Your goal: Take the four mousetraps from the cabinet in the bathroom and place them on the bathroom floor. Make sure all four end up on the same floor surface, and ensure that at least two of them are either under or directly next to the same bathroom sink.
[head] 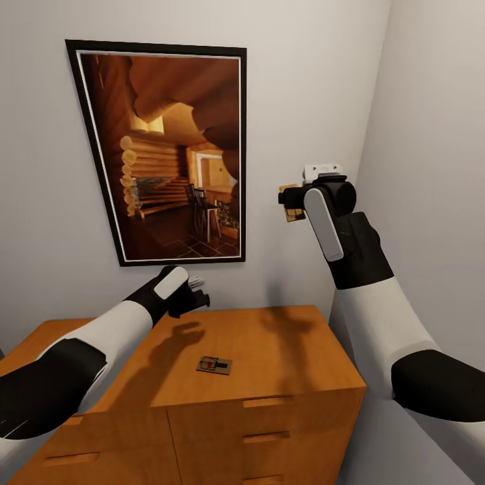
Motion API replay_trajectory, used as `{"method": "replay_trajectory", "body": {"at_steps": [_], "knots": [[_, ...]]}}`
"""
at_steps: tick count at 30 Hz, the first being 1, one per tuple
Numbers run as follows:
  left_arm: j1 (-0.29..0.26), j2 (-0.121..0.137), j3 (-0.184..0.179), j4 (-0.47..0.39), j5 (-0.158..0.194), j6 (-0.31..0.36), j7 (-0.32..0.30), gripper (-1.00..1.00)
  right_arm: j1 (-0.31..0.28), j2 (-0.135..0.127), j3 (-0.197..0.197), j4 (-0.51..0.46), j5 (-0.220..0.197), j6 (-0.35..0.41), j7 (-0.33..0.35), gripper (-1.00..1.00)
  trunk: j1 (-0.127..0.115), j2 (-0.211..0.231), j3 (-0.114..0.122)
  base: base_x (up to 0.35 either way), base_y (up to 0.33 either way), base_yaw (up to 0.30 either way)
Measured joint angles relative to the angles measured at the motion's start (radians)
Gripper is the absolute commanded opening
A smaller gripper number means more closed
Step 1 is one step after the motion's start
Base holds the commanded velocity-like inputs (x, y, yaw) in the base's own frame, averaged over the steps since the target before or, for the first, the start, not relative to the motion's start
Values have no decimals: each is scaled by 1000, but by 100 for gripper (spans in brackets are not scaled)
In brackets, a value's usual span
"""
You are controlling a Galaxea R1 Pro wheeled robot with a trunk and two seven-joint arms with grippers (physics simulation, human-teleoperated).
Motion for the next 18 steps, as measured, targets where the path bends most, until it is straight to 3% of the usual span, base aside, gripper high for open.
{"method": "replay_trajectory", "body": {"at_steps": [18], "knots": [[1,-22,5,-8,53,-17,125,100,0,0,-1,0,0,0,0,-100,0,0,0,0,0,0]]}}
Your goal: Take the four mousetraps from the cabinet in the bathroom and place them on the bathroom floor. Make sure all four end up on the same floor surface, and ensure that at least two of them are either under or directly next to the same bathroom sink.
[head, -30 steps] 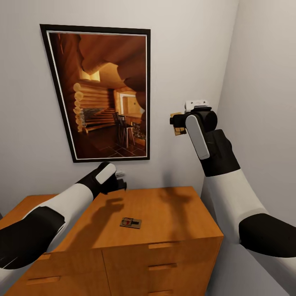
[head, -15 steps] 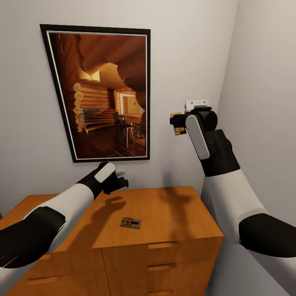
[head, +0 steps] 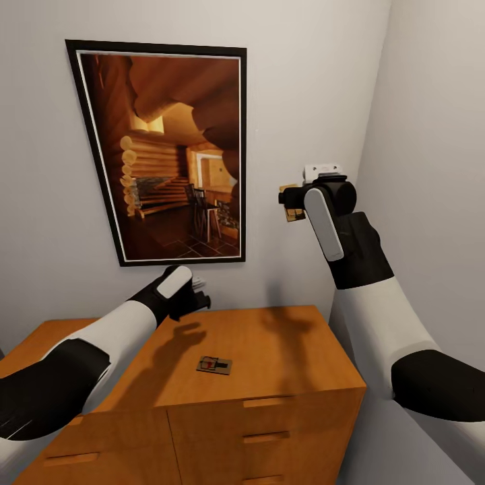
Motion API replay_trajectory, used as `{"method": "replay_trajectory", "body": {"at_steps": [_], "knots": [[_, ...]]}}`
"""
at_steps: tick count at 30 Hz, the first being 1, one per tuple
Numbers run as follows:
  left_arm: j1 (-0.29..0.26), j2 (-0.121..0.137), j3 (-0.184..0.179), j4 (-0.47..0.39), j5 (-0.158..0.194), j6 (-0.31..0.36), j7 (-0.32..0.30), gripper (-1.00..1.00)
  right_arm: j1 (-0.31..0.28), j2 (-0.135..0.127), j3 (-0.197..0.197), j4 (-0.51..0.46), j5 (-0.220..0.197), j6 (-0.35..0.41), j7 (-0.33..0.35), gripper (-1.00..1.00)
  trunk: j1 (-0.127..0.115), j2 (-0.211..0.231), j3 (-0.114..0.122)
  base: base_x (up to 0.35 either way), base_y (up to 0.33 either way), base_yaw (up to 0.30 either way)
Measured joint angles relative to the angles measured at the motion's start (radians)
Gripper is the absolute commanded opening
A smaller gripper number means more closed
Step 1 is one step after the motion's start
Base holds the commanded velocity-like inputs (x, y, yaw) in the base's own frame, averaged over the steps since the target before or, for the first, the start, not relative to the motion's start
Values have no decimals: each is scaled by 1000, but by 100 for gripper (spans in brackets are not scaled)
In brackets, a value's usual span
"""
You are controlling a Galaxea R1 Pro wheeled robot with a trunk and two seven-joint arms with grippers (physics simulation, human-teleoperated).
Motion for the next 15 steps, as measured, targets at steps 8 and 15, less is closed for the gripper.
{"method": "replay_trajectory", "body": {"at_steps": [8,15], "knots": [[0,3,3,2,127,-14,19,100,0,0,1,0,0,0,0,-100,0,0,0,0,0,0],[0,-3,3,-2,164,-40,78,100,0,0,1,0,0,0,0,-100,0,0,0,0,0,0]]}}
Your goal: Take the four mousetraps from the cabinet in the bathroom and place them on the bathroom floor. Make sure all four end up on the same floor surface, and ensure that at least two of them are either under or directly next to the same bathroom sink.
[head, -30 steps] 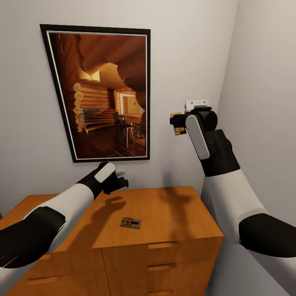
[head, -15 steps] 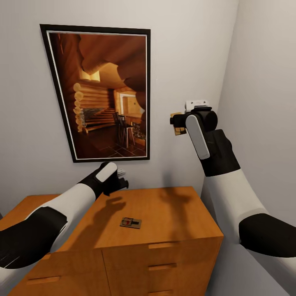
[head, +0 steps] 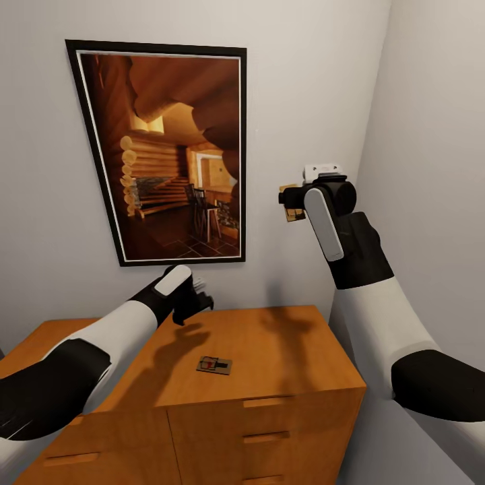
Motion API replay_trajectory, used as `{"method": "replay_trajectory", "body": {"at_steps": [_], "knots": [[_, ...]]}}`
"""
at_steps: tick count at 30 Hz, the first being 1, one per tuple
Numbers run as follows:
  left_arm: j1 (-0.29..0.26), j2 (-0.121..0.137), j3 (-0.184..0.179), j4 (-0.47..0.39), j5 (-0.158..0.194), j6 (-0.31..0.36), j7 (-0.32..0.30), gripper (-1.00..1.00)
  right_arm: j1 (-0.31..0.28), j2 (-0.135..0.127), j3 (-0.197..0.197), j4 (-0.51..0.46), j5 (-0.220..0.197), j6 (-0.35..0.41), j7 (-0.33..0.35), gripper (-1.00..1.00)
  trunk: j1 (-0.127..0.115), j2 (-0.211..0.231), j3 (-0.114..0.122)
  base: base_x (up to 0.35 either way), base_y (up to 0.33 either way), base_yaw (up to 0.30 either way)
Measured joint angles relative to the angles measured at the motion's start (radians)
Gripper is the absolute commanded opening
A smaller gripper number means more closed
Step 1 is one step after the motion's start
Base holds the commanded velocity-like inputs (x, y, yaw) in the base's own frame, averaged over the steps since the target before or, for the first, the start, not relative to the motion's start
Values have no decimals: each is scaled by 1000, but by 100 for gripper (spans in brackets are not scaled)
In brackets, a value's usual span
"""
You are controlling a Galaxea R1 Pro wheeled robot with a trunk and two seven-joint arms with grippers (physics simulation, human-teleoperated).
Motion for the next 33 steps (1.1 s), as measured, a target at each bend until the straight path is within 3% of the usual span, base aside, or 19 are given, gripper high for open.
{"method": "replay_trajectory", "body": {"at_steps": [7,10,13,14,18,27,33], "knots": [[0,-15,1,-3,29,-76,150,100,0,0,-1,0,-1,0,0,-100,0,0,0,0,0,0],[0,-20,2,-2,74,-102,189,100,0,1,0,0,-1,0,0,-100,0,0,0,0,0,0],[0,-19,3,0,132,-132,208,100,0,1,2,0,0,0,0,-100,0,0,0,0,0,0],[0,-19,2,3,178,-163,219,100,0,1,2,0,0,0,0,-100,0,0,0,0,0,0],[0,-20,1,5,265,-259,241,100,-1,1,3,0,0,0,0,-100,0,0,0,0,0,0],[1,-23,0,5,308,-411,298,100,-1,2,3,1,-1,0,0,-100,0,0,0,0,0,0],[2,-25,1,-1,323,-452,425,100,0,2,5,8,-1,0,0,-100,0,0,0,0,0,0]]}}
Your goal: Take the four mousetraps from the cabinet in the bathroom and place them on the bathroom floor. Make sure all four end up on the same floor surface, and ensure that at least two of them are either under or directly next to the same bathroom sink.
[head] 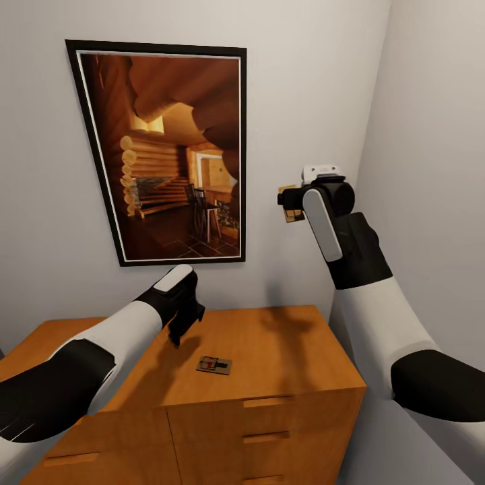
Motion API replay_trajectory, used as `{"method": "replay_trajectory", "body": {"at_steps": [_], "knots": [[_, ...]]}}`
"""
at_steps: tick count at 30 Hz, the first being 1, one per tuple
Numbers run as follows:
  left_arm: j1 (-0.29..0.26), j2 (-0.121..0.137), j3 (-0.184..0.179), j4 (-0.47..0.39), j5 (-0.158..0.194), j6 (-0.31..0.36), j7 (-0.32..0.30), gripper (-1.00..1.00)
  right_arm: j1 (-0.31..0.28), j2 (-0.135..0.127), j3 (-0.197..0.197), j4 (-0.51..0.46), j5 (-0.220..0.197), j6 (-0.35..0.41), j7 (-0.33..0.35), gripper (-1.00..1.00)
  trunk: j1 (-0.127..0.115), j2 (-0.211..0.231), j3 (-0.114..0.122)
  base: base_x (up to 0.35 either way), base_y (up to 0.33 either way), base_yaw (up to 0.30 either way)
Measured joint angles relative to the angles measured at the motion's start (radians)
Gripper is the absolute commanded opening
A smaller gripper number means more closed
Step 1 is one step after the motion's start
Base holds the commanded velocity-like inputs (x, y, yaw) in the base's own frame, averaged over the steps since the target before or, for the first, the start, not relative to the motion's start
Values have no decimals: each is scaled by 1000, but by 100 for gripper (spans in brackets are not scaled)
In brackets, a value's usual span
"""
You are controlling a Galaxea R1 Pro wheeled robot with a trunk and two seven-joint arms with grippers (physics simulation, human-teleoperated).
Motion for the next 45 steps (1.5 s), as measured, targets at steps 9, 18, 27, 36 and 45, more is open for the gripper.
{"method": "replay_trajectory", "body": {"at_steps": [9,18,27,36,45], "knots": [[0,-3,0,-5,47,-80,78,100,-1,2,3,17,0,0,1,-100,0,0,0,0,0,0],[0,-18,1,-6,57,-105,83,100,-1,3,5,21,0,0,1,-100,0,0,0,0,0,0],[3,-30,-1,-6,55,-171,79,100,-1,4,6,22,0,0,1,-100,0,0,0,0,0,0],[3,-30,-1,-7,55,-177,83,100,-1,4,6,22,0,0,2,-100,0,0,0,0,0,0],[3,-32,-1,-6,54,-175,197,100,-1,3,6,25,0,0,2,-100,0,0,0,0,0,0]]}}
